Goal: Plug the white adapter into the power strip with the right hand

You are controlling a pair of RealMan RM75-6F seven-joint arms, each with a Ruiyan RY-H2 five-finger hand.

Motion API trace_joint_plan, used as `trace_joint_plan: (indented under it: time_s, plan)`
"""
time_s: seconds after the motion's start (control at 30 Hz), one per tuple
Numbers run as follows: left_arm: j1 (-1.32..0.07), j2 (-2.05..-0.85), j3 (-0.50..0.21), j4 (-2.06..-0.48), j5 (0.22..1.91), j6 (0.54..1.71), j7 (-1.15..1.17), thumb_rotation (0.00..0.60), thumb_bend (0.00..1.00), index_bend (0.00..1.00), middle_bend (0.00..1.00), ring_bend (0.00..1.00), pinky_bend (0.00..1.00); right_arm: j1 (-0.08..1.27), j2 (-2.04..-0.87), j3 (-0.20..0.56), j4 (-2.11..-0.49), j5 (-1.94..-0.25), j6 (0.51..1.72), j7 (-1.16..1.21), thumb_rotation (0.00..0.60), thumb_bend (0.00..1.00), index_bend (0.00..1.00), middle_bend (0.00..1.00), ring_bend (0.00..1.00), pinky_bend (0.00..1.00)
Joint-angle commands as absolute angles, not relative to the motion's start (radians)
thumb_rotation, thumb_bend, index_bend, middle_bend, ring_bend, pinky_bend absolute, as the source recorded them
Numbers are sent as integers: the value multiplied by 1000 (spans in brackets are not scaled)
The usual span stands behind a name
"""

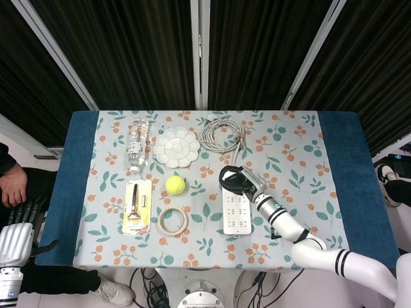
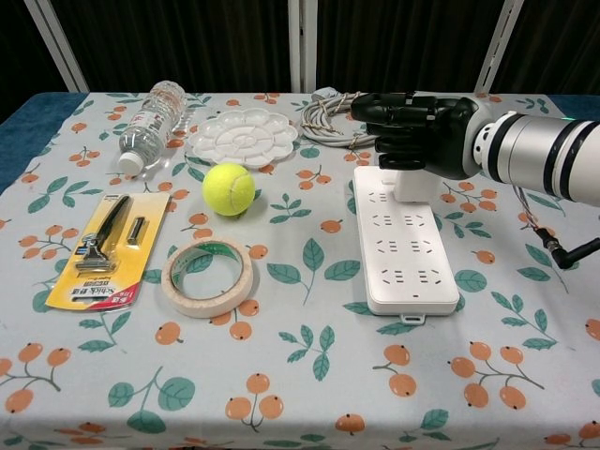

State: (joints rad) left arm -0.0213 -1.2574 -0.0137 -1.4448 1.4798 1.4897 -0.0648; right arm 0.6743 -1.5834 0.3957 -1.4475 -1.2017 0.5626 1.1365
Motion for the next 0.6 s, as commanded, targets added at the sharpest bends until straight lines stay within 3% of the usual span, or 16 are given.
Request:
trace_joint_plan:
  time_s: [0.03,0.6]
  plan:
    - [-21,-1259,-14,-1443,1479,1489,-66,600,70,0,11,0,0,677,-1587,394,-1447,-1197,561,1128,600,907,1000,954,1000,1000]
    - [-22,-1265,-13,-1434,1482,1487,-73,600,71,0,11,0,0,668,-1586,390,-1452,-1174,560,1092,600,908,1000,954,1000,1000]
